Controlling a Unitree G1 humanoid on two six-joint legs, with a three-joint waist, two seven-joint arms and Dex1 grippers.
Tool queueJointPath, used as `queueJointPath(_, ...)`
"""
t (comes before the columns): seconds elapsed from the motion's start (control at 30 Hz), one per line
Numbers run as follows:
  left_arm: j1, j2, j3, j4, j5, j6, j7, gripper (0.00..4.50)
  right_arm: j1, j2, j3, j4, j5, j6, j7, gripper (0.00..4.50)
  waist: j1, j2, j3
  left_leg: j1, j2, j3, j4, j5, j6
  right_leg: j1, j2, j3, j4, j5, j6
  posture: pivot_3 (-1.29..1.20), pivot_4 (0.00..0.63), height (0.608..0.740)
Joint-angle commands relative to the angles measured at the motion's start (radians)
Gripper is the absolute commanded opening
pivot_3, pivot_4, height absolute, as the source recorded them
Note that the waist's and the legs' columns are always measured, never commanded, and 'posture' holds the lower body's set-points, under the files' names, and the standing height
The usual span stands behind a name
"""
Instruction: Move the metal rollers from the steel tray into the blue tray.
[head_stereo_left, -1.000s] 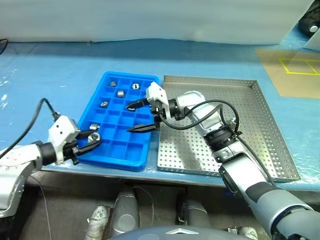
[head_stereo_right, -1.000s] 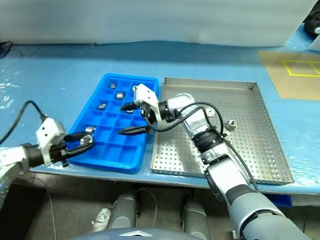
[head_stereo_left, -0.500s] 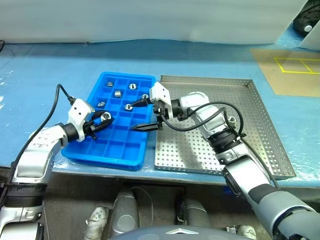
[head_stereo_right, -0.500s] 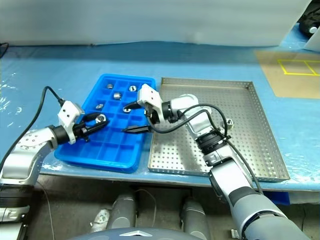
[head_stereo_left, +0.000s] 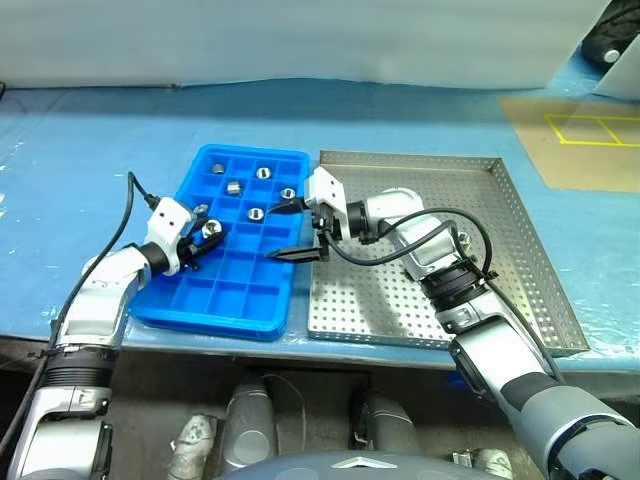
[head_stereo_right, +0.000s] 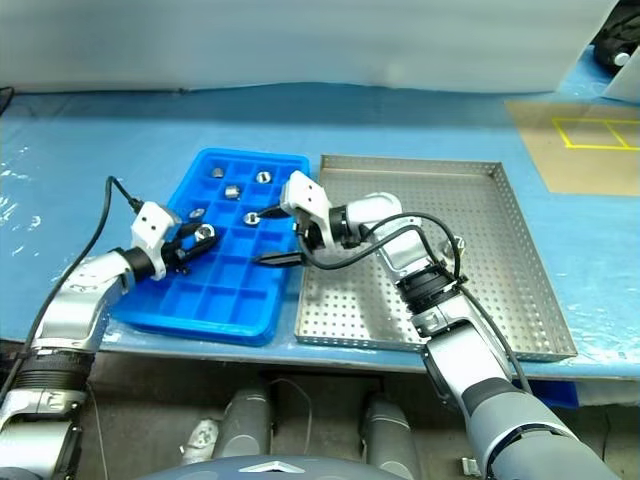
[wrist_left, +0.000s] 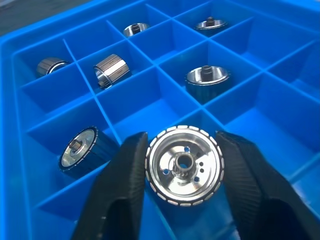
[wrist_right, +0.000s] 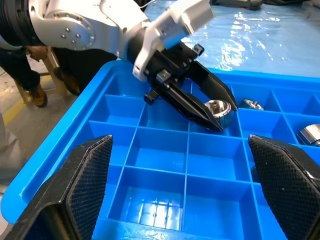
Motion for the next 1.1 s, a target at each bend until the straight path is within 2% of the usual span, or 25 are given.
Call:
queueJointPath(0.03, -0.015, 0.004, 0.005, -0.024, 0.006, -0.016, 0.015, 3.41, 0.002, -0.004, -0.025, -0.048, 0.017, 0.005, -0.003, 4.5, -0.002, 0.0, 0.0, 0.0, 0.0, 0.0, 0.0, 0.0, 0.0, 0.0, 0.0, 0.0, 0.0, 0.0, 0.0, 0.11, 0.15, 0.74)
queueJointPath(0.27, -0.025, 0.034, 0.004, -0.09, -0.035, 0.031, -0.057, 3.41, 0.0, -0.007, -0.028, -0.052, 0.018, 0.009, -0.007, 4.5, -0.006, 0.0, 0.0, 0.0, 0.0, 0.0, 0.0, 0.0, 0.0, 0.0, 0.0, 0.0, 0.0, 0.0, 0.0, 0.1, 0.15, 0.74)
queueJointPath(0.33, -0.014, 0.054, 0.001, -0.162, -0.079, 0.069, -0.121, 3.41, 0.002, -0.011, -0.032, -0.059, 0.019, 0.014, -0.009, 4.5, -0.006, 0.0, 0.0, 0.0, 0.0, 0.0, 0.0, 0.0, 0.0, 0.0, 0.0, 0.0, 0.0, 0.0, 0.0, 0.1, 0.15, 0.74)
queueJointPath(0.4, -0.017, 0.069, -0.004, -0.284, -0.18, 0.157, -0.199, 3.41, 0.008, -0.029, -0.047, -0.083, 0.026, 0.032, -0.013, 4.5, -0.004, 0.0, 0.0, 0.0, 0.0, 0.0, 0.0, 0.0, 0.0, 0.0, 0.0, 0.0, 0.0, 0.0, 0.0, 0.06, 0.15, 0.74)
queueJointPath(0.53, -0.08, 0.041, -0.03, -0.341, -0.237, 0.222, -0.216, 3.41, 0.019, -0.062, -0.077, -0.123, 0.038, 0.064, -0.029, 4.5, -0.005, 0.0, 0.0, 0.0, 0.0, 0.0, 0.001, 0.0, 0.0, 0.001, 0.0, 0.0, 0.0, 0.0, 0.0, -0.01, 0.15, 0.74)
queueJointPath(0.67, -0.224, -0.049, -0.087, -0.251, -0.237, 0.206, -0.232, 3.41, 0.055, -0.115, -0.118, -0.187, 0.035, 0.109, -0.073, 4.5, -0.011, 0.001, 0.0, 0.001, 0.0, 0.0, 0.003, 0.0, 0.0, 0.003, 0.0, 0.0, 0.001, 0.001, -0.002, -0.07, 0.15, 0.74)
queueJointPath(0.77, -0.323, -0.106, -0.17, -0.113, -0.187, 0.14, -0.305, 3.41, 0.111, -0.168, -0.156, -0.27, 0.036, 0.161, -0.116, 4.5, -0.027, 0.001, 0.0, 0.002, 0.0, 0.001, 0.006, 0.0, 0.0, 0.004, 0.0, 0.001, 0.001, 0.002, -0.002, -0.19, 0.15, 0.74)
queueJointPath(0.93, -0.454, -0.209, -0.272, 0.181, -0.071, -0.053, -0.377, 3.41, 0.216, -0.247, -0.223, -0.426, 0.056, 0.264, -0.19, 4.5, -0.071, 0.001, 0.0, 0.001, 0.0, 0.001, 0.011, 0.0, 0.0, 0.006, 0.001, 0.004, 0.0, 0.003, -0.001, -0.36, 0.15, 0.74)
queueJointPath(1.1, -0.604, -0.382, -0.324, 0.528, 0.012, -0.23, -0.413, 3.41, 0.361, -0.329, -0.327, -0.641, 0.087, 0.404, -0.293, 4.5, -0.098, 0.001, -0.001, 0.001, -0.001, 0.002, 0.011, -0.001, 0.003, 0.006, 0.001, 0.005, -0.003, 0.003, -0.001, -0.51, 0.15, 0.74)
